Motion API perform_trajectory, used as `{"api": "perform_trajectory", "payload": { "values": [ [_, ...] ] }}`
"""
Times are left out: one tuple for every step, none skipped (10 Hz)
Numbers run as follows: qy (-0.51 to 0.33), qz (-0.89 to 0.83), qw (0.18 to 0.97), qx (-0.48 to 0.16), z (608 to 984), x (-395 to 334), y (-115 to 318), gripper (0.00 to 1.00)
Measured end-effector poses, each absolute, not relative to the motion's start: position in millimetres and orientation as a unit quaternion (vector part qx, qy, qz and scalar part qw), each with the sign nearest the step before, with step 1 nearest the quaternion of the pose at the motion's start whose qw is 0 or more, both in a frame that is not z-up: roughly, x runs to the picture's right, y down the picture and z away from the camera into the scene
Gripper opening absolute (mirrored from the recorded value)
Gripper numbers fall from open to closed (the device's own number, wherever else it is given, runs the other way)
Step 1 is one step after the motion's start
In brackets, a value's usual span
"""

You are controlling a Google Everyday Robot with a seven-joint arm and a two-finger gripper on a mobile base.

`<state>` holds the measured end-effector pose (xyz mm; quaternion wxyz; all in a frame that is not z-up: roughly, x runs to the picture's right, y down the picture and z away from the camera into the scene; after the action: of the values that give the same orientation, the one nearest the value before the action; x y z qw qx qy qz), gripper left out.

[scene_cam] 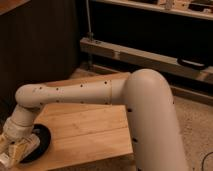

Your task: Place the bottle in the ceramic bowl

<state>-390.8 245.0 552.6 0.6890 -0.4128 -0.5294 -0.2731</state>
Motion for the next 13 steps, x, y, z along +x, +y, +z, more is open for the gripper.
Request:
{"api": "perform_trajectory", "payload": {
  "values": [
    [-0.528,-0.274,0.688,-0.416,563,-397,250,0.0],
    [-0.528,-0.273,0.689,-0.416,570,-402,248,0.0],
    [-0.526,-0.274,0.69,-0.415,583,-409,241,0.0],
    [-0.525,-0.274,0.693,-0.411,598,-417,230,0.0],
    [-0.525,-0.274,0.695,-0.408,609,-422,221,0.0],
    [-0.522,-0.275,0.698,-0.405,625,-429,211,0.0],
    [-0.52,-0.275,0.701,-0.403,637,-432,207,0.0],
    [-0.521,-0.274,0.702,-0.401,647,-434,204,0.0],
    [-0.523,-0.274,0.702,-0.4,659,-434,201,0.05],
    [-0.524,-0.272,0.701,-0.4,671,-434,198,0.14],
    [-0.524,-0.271,0.701,-0.401,677,-432,197,0.24],
    [-0.523,-0.269,0.702,-0.401,682,-431,196,0.32],
    [-0.522,-0.269,0.703,-0.402,688,-428,194,0.47]
  ]
}}
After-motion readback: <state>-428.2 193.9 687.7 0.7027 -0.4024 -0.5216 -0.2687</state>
